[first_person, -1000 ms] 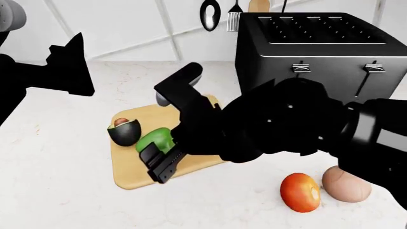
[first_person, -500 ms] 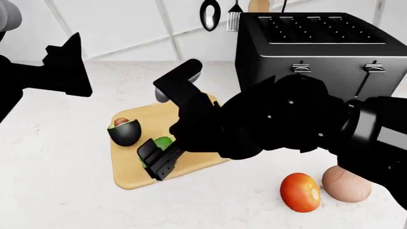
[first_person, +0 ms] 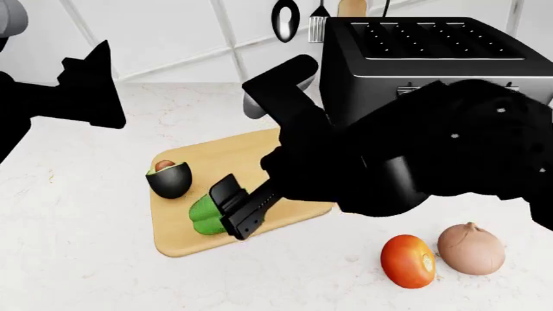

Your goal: Place the avocado, onion, tomato and bell pepper on the cutting board.

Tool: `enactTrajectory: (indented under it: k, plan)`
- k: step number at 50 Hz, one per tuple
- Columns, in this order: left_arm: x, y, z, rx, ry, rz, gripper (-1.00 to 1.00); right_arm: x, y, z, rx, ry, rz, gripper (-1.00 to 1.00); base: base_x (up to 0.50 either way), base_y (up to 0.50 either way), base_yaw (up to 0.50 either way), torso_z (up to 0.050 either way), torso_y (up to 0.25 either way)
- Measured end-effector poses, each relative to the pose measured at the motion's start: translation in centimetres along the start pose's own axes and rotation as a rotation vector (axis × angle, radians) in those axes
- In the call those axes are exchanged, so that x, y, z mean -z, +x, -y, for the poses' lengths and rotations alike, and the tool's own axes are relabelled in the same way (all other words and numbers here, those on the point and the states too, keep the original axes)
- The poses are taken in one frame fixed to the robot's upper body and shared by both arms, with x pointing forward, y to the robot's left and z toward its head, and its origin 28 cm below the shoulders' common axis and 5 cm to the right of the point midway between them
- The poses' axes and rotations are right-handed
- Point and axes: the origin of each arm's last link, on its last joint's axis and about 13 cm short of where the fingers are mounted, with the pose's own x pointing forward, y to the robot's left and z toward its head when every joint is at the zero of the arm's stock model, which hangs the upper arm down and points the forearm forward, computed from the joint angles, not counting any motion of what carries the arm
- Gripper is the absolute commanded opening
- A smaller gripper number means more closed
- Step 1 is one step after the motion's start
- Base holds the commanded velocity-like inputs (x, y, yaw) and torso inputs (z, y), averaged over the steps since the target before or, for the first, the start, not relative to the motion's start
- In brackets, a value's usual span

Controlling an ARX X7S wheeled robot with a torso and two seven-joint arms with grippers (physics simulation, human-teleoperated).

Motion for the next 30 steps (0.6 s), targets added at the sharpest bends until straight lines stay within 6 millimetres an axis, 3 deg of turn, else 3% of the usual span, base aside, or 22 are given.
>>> enactTrajectory:
  k: [9,20,30]
  plan:
    - [-0.2,0.2,0.1,0.006,0.001,0.002,1.0,1.0,-4.2,-0.1,0.072,0.033,-0.013,1.0,0.0,0.0,0.0,0.0,0.0]
    - [-0.1,0.3,0.3,0.01,0.001,0.0,1.0,3.6,-8.7,-1.3,0.15,0.085,-0.031,1.0,0.0,0.0,0.0,0.0,0.0]
    - [-0.2,0.3,0.4,0.013,0.0,0.002,1.0,5.6,-11.7,-2.1,0.229,0.137,-0.04,1.0,0.0,0.0,0.0,0.0,0.0]
